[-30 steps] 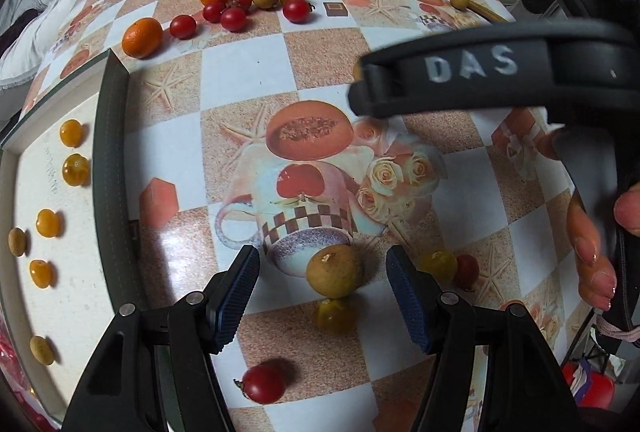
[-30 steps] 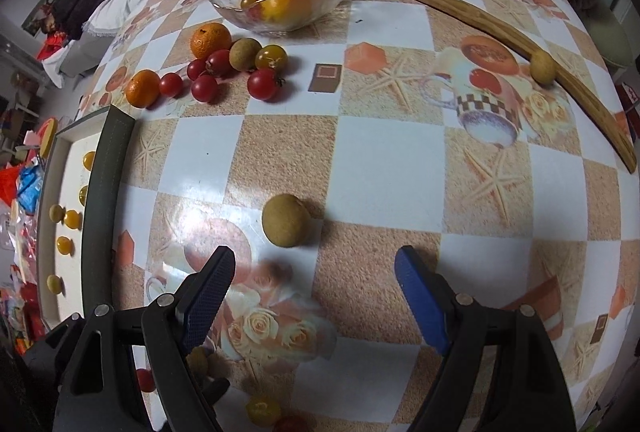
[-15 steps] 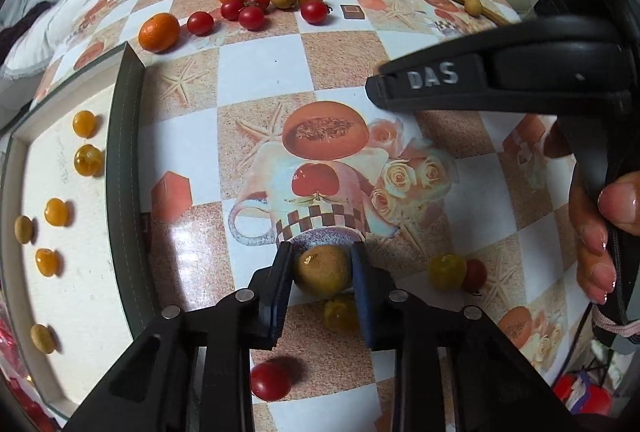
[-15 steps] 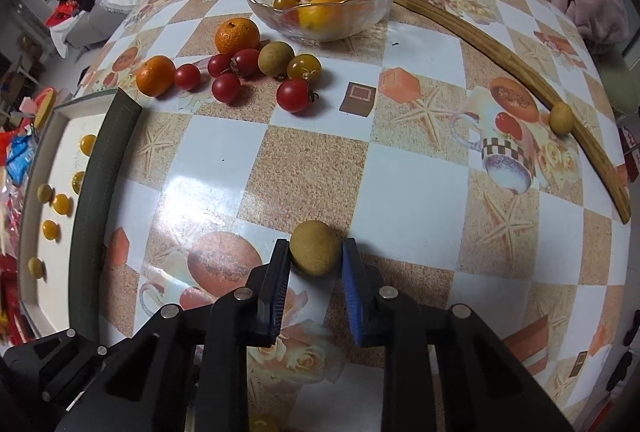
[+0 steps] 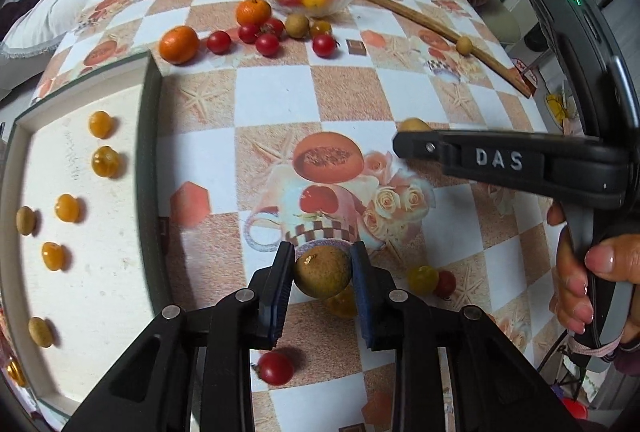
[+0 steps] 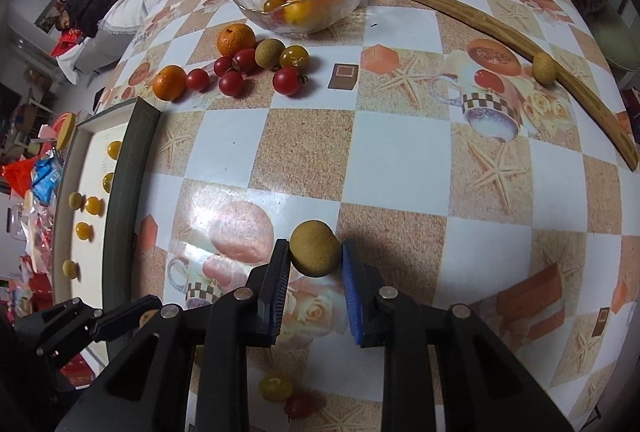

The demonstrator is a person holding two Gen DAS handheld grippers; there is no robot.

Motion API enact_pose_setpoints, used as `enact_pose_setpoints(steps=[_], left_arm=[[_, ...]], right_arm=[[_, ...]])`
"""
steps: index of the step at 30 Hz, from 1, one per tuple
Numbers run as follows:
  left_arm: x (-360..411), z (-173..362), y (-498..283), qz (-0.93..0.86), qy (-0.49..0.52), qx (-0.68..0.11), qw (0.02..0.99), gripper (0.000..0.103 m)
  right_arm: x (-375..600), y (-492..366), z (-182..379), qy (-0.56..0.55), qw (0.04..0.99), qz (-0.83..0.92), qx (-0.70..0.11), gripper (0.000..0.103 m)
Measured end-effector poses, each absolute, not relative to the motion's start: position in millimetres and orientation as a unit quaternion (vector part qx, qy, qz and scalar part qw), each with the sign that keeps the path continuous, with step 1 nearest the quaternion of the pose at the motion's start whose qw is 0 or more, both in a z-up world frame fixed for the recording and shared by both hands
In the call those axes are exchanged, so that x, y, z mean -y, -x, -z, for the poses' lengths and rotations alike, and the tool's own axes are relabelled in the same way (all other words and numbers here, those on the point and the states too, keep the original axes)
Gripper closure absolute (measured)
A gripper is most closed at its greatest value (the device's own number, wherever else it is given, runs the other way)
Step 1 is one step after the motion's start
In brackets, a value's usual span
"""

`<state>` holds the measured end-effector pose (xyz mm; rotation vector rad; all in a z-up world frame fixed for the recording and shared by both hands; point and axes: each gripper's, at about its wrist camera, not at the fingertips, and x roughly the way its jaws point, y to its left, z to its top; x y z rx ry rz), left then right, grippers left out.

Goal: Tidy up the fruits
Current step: 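Grasp a brown fruit with the left gripper while the right grasps another brown fruit, then carry both brown fruits over the white tray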

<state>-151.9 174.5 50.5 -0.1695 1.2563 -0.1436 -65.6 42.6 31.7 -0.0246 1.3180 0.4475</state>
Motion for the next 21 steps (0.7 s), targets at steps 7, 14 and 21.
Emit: enact_pose_setpoints(steps=[7, 14, 21], left_arm=[[-198, -64, 161, 0.046, 0.090, -0.574, 0.813, 0.073], [-232, -73, 178, 0.011, 0.104, -0.565, 0.819, 0.073], [-272, -73, 200, -0.033, 0.124, -0.558, 0.820, 0.073]], right_arm=[[-54, 72, -43, 0.013, 0.766, -0.219, -0.604, 0.075], [-86, 77, -53, 0.026, 0.762, -0.247, -0.598, 0.075], [-132, 86, -60, 0.047, 0.752, -0.286, -0.592, 0.075]])
